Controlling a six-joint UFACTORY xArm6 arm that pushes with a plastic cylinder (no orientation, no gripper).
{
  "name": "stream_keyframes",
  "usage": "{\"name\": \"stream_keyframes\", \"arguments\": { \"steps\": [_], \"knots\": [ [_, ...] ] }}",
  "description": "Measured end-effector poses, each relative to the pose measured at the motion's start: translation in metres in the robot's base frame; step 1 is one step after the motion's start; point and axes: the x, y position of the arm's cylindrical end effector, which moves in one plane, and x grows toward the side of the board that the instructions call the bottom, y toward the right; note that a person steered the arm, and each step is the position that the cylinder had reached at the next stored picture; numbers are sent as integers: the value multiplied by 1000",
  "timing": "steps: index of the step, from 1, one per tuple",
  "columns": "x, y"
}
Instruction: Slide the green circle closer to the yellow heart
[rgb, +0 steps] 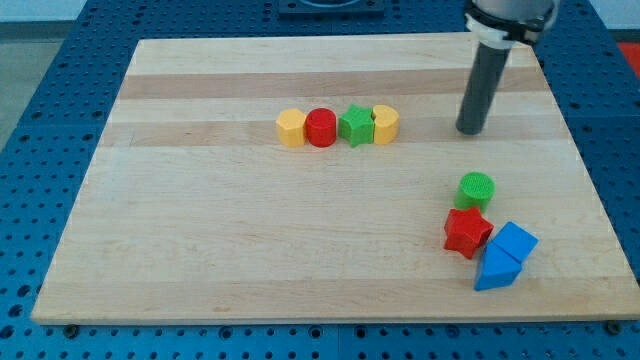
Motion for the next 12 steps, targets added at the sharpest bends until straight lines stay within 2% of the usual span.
{"name": "stream_keyframes", "arguments": {
  "steps": [2,5,8,11,12],
  "knots": [
    [69,26],
    [114,10],
    [114,-52],
    [61,-52],
    [56,-52]
  ]
}}
